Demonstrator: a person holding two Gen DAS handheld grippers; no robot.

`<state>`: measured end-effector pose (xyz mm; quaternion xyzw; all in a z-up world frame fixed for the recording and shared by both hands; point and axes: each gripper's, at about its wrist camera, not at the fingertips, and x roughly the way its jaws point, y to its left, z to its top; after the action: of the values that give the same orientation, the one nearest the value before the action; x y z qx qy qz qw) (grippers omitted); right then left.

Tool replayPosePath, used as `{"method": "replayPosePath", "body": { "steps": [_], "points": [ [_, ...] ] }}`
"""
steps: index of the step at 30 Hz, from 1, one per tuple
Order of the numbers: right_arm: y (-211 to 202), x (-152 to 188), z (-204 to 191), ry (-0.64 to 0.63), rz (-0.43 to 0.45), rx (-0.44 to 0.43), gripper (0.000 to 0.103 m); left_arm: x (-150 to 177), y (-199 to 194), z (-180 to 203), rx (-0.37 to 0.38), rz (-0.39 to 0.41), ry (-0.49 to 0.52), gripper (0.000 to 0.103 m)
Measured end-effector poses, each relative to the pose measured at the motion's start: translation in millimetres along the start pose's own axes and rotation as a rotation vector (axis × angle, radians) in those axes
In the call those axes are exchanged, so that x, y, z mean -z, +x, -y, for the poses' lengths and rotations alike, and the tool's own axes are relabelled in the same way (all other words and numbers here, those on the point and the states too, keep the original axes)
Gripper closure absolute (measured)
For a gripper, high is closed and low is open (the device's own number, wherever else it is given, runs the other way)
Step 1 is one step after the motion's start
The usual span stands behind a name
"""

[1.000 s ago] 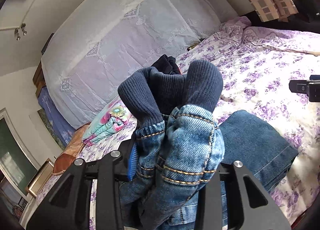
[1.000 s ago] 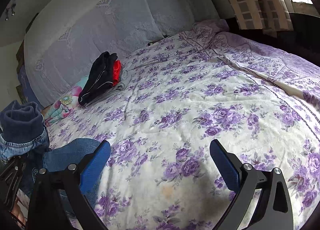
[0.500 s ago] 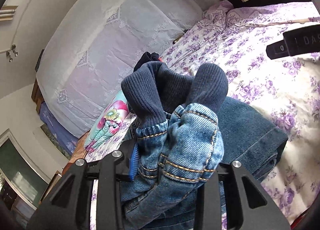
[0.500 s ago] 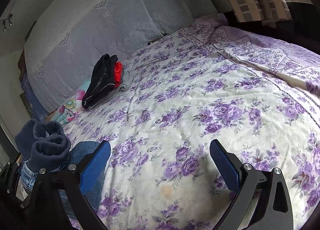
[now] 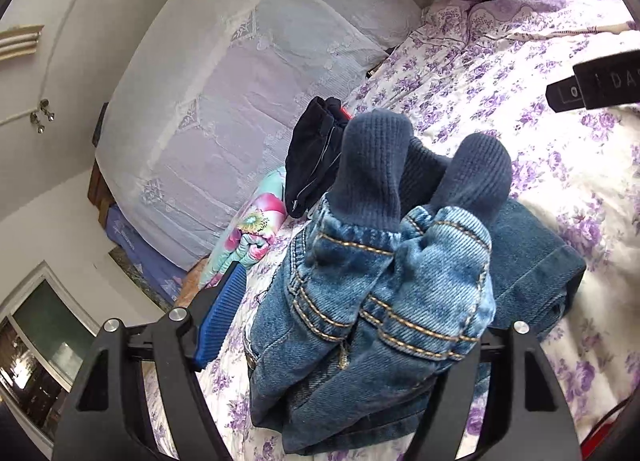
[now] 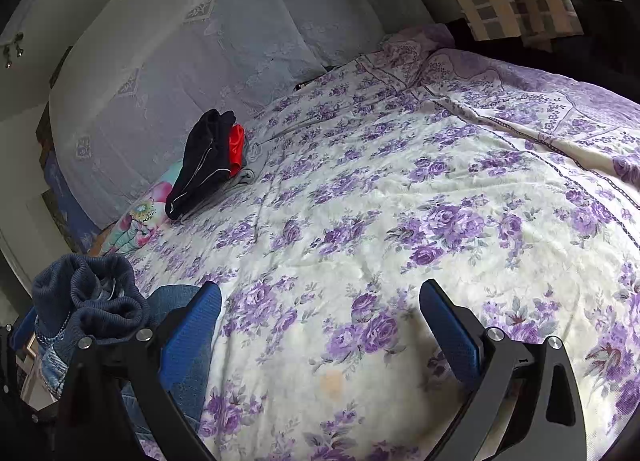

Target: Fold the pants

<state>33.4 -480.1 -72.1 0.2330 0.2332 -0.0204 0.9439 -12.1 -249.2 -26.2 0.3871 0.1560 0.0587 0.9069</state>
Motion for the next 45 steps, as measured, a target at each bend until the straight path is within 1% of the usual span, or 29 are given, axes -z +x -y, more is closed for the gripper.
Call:
{"method": "replayPosePath", "body": {
  "steps": [1,4,5,6,8,9,10,11,13,15,17,20,22,23,25,28,30,31,32,33,35,36,37,38,39,40,41,43,45],
  "points": [
    [0.1,-0.1,0.4,0.002,0.0,0.0,0.004,1.6,-2.1,-3.0,-0.005,0.004,0.005,0.029],
    [-0.8,-0.2,-1.7,-0.008,0.004,0.009,0.004,9.1,-2.9,7.4,-0.068,0.036,0.065,0.019],
    [-4.0,0.3,-4.5,-0.023,0.019,0.007,0.004,12.4,-3.0,12.3,-0.076,0.042,0.078,0.019],
    [-9.0,1.3,-9.6,-0.049,0.044,0.0,0.004,15.8,-4.6,15.6,-0.068,0.052,0.085,0.018],
    [-19.0,3.1,-26.4,-0.14,0.075,-0.036,0.004,23.8,-10.7,17.9,-0.064,0.09,0.092,0.013],
    [-22.4,4.0,-36.7,-0.188,0.072,-0.067,0.004,27.8,-13.2,16.9,-0.078,0.113,0.088,0.008],
    [-24.2,5.5,-46.8,-0.228,0.059,-0.103,0.004,30.2,-14.9,15.1,-0.083,0.129,0.08,0.006],
    [-24.4,6.6,-57.1,-0.259,0.037,-0.14,0.004,31.3,-15.6,12.0,-0.07,0.135,0.067,0.006],
    [-22.5,7.7,-74.9,-0.302,-0.001,-0.192,0.004,32.2,-14.4,3.9,-0.023,0.126,0.032,0.006],
    [-17.1,7.9,-87.6,-0.342,-0.039,-0.215,0.004,32.8,-13.5,-4.1,0.024,0.115,0.005,0.006],
    [-10.2,10.1,-98.7,-0.395,-0.082,-0.209,0.004,35.5,-15.5,-13.6,0.078,0.109,-0.01,0.006],
    [-8.0,13.2,-108.9,-0.44,-0.101,-0.22,0.004,44.4,-22.5,-27.9,0.176,0.117,-0.012,0.006],
    [-3.0,13.8,-114.9,-0.456,-0.133,-0.224,0.004,50.1,-26.7,-38.5,0.238,0.127,-0.027,0.006],
    [-1.6,13.9,-118.0,-0.464,-0.134,-0.222,0.004,52.3,-26.9,-43.9,0.262,0.126,-0.038,0.006],
    [3.4,10.7,-123.2,-0.488,-0.13,-0.196,0.004,55.2,-23.7,-57.1,0.306,0.117,-0.075,0.006],
    [13.6,2.4,-124.3,-0.504,-0.129,-0.115,0.004,55.2,-16.1,-82.4,0.364,0.103,-0.164,0.006],
    [20.2,-0.8,-120.2,-0.497,-0.142,-0.099,0.004,57.2,-22.7,-103.1,0.451,0.134,-0.235,0.006],
    [22.4,-1.7,-117.5,-0.489,-0.144,-0.094,0.004,58.3,-26.0,-111.5,0.461,0.156,-0.255,0.006],
    [22.7,-2.1,-115.3,-0.481,-0.132,-0.088,0.004,57.4,-27.5,-118.2,0.449,0.169,-0.264,0.005],
    [23.4,-3.0,-112.7,-0.471,-0.116,-0.078,0.004,54.9,-26.0,-121.4,0.425,0.164,-0.265,0.005],
    [21.0,-5.8,-107.6,-0.438,-0.071,-0.046,0.004,45.1,-13.7,-125.3,0.378,0.137,-0.277,0.005],
    [19.9,-7.3,-104.7,-0.417,-0.056,-0.041,0.004,40.1,-4.4,-128.4,0.368,0.117,-0.301,0.005],
    [21.3,-9.2,-101.2,-0.397,-0.055,-0.037,0.004,35.9,3.9,-131.1,0.378,0.091,-0.338,0.005],
    [23.7,-10.2,-98.6,-0.385,-0.073,-0.044,0.004,30.2,18.4,-138.3,0.421,0.059,-0.385,0.005],
    [24.3,-9.3,-97.2,-0.378,-0.085,-0.058,0.004,25.7,33.3,-141.5,0.5,0.019,-0.428,0.005],
    [21.0,-7.5,-96.7,-0.377,-0.086,-0.07,0.004,21.6,49.4,-142.4,0.563,-0.021,-0.45,0.005],
    [16.9,-5.0,-97.0,-0.382,-0.084,-0.084,0.004,20.3,59.8,-138.4,0.604,-0.053,-0.457,0.005],
    [3.2,2.5,-97.4,-0.408,-0.074,-0.107,0.004,22.7,70.1,-124.6,0.633,-0.078,-0.429,0.006],
    [-8.1,9.5,-98.0,-0.445,-0.084,-0.126,0.004,31.0,68.7,-111.3,0.656,-0.067,-0.405,0.006]
  ]
}}
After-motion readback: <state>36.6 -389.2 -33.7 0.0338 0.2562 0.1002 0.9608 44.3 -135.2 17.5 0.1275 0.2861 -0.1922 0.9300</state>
